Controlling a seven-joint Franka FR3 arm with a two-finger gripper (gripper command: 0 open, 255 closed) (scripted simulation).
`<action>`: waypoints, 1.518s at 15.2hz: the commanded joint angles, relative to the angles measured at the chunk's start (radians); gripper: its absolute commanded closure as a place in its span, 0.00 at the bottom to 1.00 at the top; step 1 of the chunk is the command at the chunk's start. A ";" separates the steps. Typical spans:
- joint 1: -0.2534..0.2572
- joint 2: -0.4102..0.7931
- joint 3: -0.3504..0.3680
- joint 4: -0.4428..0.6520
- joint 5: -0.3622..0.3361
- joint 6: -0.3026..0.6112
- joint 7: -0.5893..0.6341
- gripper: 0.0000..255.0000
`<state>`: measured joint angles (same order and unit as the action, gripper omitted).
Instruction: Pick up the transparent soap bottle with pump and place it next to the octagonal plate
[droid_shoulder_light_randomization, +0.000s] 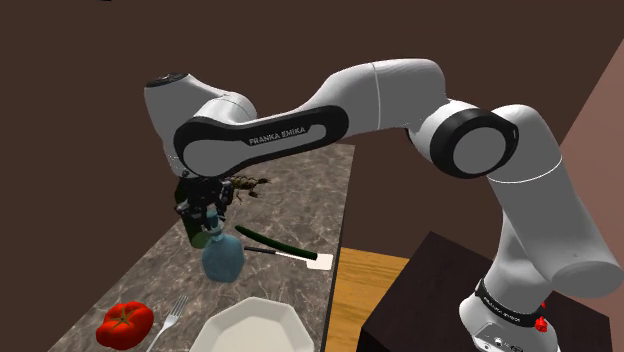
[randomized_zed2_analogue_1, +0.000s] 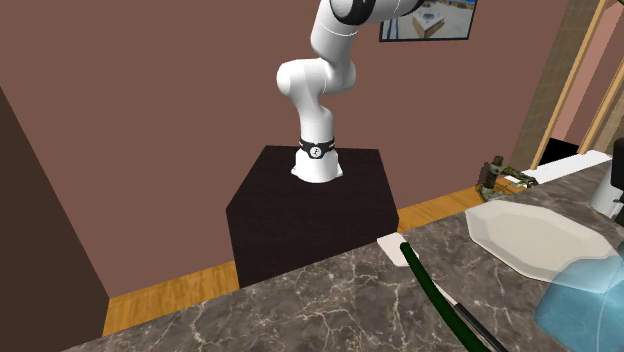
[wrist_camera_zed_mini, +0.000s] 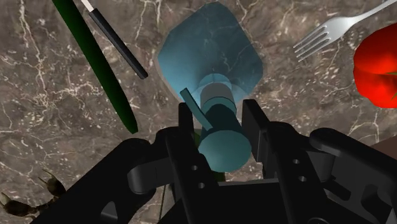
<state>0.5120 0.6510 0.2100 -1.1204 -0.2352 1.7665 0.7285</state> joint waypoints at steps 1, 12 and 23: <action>-0.001 0.001 0.000 -0.008 0.000 0.010 0.001 1.00; -0.001 0.001 0.000 -0.009 0.000 0.010 0.001 0.00; 0.021 0.017 0.001 0.147 0.001 -0.127 -0.011 0.00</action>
<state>0.5323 0.6669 0.2106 -0.9763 -0.2344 1.6412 0.7175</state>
